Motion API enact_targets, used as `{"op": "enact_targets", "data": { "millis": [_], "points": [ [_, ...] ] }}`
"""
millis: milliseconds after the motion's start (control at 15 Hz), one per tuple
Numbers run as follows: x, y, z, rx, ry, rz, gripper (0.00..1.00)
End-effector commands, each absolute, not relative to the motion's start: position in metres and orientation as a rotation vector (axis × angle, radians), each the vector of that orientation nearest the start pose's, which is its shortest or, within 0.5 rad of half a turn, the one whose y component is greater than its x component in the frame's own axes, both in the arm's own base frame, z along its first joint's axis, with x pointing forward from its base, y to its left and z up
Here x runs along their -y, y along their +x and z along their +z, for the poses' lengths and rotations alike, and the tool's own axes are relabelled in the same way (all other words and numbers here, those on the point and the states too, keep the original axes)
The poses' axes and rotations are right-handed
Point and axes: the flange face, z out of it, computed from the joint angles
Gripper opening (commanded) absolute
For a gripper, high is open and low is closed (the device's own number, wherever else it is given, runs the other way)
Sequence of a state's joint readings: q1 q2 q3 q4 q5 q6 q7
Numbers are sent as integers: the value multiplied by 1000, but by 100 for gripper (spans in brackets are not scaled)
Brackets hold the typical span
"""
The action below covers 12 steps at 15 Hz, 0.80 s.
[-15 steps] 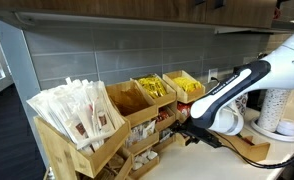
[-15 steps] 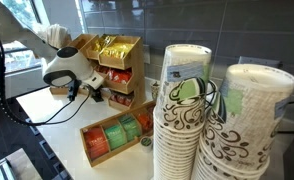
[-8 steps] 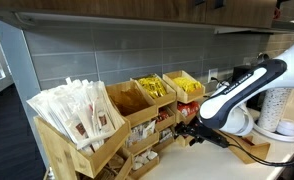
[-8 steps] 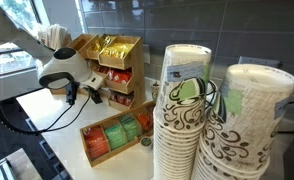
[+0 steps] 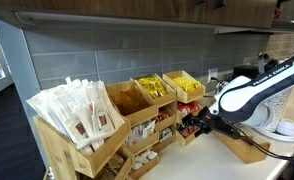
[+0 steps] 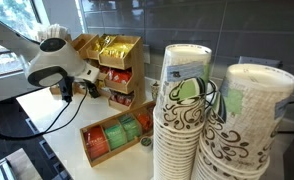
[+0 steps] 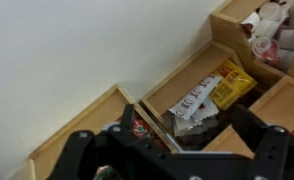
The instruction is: Lift the tomato ketchup from the cupboard and put it on the bottom second shelf to the right
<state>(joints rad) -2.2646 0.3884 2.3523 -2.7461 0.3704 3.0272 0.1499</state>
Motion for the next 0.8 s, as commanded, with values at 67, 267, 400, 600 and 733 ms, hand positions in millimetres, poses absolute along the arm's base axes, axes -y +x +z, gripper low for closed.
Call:
{"op": "enact_targets", "data": {
  "millis": [67, 267, 400, 600, 733],
  "points": [
    [-7, 394, 404, -488, -2527, -617, 100],
    [-6, 401, 427, -413, -2539, -571, 100],
    [-9, 387, 436, -385, -2547, -549, 100],
    [-13, 395, 439, -377, -2545, -568, 100],
    [-12, 394, 441, -373, -2533, -570, 100]
  ]
}}
